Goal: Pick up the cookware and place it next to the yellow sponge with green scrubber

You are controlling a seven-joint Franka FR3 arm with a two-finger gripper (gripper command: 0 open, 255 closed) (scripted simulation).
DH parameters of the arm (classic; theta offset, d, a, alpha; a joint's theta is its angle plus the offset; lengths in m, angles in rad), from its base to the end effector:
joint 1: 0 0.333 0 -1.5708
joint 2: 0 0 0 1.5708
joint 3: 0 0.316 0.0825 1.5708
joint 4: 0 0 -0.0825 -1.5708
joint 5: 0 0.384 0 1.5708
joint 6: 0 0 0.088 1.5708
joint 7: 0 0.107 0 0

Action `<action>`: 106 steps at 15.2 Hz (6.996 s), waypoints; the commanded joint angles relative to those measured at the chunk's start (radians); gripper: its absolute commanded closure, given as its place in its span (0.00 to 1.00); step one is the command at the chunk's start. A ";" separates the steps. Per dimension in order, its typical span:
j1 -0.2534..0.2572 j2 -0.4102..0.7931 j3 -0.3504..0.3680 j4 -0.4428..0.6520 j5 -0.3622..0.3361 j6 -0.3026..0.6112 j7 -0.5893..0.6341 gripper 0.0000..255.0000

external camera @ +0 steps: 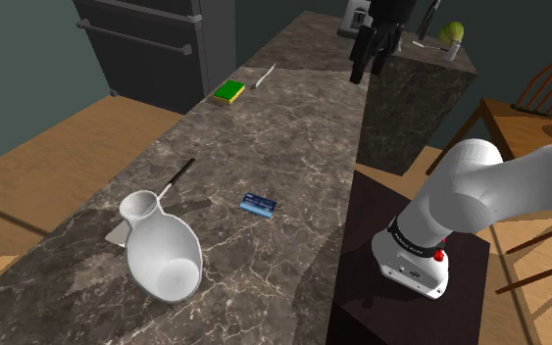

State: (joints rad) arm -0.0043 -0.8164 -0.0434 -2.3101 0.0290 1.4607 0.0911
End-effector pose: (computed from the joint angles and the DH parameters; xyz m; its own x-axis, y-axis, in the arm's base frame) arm 0.2869 -0.0152 0.6114 0.9920 -0.1204 -0.0387 -0.1225 -0.9908 -0.0572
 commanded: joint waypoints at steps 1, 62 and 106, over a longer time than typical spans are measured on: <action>0.000 0.000 0.000 0.000 0.000 0.000 0.000 0.00; 0.057 1.420 0.743 0.710 -0.515 0.551 2.059 1.00; -0.371 1.132 0.739 0.582 -0.318 0.499 1.577 1.00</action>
State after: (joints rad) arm -0.3531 0.3270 0.7003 -1.7125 -0.2967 1.9502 1.6950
